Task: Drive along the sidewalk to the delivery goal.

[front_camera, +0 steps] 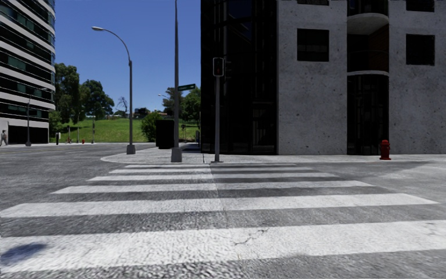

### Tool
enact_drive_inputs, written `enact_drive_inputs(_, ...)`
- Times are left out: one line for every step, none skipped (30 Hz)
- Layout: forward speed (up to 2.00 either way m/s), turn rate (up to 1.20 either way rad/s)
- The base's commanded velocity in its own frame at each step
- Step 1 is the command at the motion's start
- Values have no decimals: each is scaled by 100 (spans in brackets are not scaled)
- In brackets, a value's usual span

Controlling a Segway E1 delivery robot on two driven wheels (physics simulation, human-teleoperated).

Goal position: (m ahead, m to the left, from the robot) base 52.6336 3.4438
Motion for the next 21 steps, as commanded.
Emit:
enact_drive_inputs(145,0)
enact_drive_inputs(145,0)
enact_drive_inputs(145,0)
enact_drive_inputs(145,0)
enact_drive_inputs(145,0)
enact_drive_inputs(145,0)
enact_drive_inputs(145,0)
enact_drive_inputs(145,0)
enact_drive_inputs(145,0)
enact_drive_inputs(145,0)
enact_drive_inputs(145,0)
enact_drive_inputs(145,0)
enact_drive_inputs(145,0)
enact_drive_inputs(145,0)
enact_drive_inputs(145,0)
enact_drive_inputs(145,0)
enact_drive_inputs(145,0)
enact_drive_inputs(145,0)
enact_drive_inputs(145,0)
enact_drive_inputs(145,0)
enact_drive_inputs(145,0)
